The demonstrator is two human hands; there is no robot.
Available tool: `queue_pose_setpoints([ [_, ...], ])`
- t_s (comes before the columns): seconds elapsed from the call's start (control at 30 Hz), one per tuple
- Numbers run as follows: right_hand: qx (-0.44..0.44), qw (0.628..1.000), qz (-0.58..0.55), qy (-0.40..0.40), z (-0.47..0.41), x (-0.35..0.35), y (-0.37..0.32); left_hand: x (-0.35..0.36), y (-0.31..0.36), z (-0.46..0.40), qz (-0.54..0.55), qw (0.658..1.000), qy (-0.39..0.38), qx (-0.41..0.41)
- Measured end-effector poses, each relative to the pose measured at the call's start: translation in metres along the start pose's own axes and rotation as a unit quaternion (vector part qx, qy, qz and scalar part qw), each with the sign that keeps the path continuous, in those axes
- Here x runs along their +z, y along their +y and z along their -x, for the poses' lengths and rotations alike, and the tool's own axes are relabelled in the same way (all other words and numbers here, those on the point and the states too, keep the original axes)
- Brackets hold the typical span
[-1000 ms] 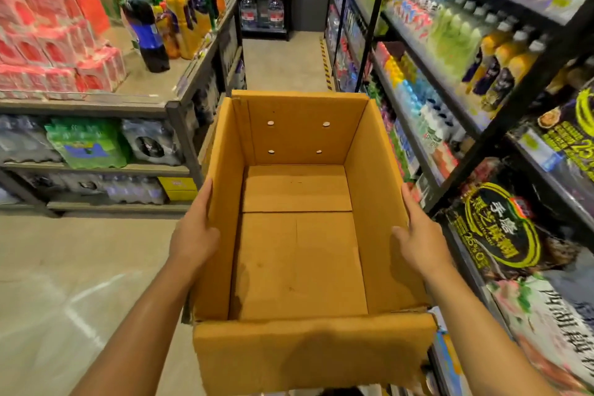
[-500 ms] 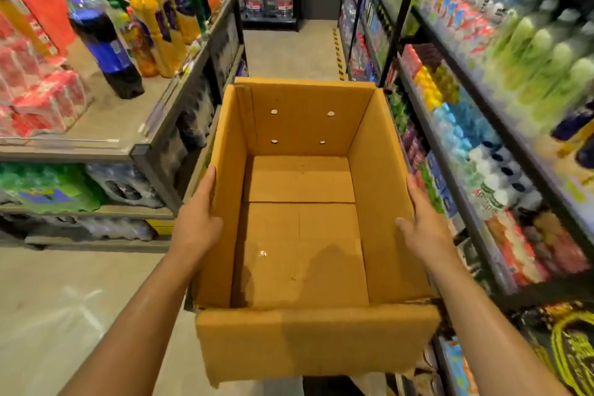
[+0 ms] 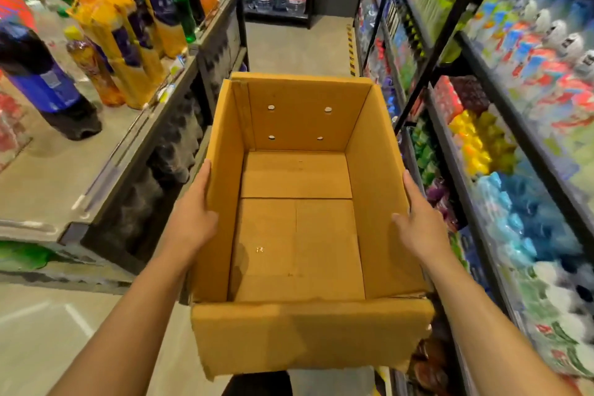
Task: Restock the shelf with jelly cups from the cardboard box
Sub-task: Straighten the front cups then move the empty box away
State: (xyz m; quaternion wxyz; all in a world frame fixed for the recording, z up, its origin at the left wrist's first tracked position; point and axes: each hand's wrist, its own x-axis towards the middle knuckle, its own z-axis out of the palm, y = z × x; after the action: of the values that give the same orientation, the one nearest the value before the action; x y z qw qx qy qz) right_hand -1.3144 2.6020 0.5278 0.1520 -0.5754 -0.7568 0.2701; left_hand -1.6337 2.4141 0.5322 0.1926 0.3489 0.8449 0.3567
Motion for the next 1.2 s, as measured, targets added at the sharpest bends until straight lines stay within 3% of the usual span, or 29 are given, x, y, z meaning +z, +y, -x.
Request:
queue_pose_setpoints([
  [0.43, 0.051, 0.998, 0.017, 0.014, -0.251, 0.032, -0.052, 0.041, 0.052, -0.281, -0.034, 0.999, -0.027, 0.003],
  [0.67, 0.059, 0.998, 0.005, 0.016, -0.397, 0.048, -0.048, 0.102, 0.085, -0.418, -0.026, 0.999, -0.03, 0.0],
  [0.83, 0.12, 0.992, -0.032, 0.023, -0.505, 0.074, -0.037, 0.15, 0.108, -0.512, -0.054, 0.998, -0.029, -0.006],
  [1.2, 0.096, 0.994, -0.038, 0.032, -0.682, 0.199, 0.019, 0.283, 0.048, -0.688, -0.075, 0.996, -0.038, -0.025],
])
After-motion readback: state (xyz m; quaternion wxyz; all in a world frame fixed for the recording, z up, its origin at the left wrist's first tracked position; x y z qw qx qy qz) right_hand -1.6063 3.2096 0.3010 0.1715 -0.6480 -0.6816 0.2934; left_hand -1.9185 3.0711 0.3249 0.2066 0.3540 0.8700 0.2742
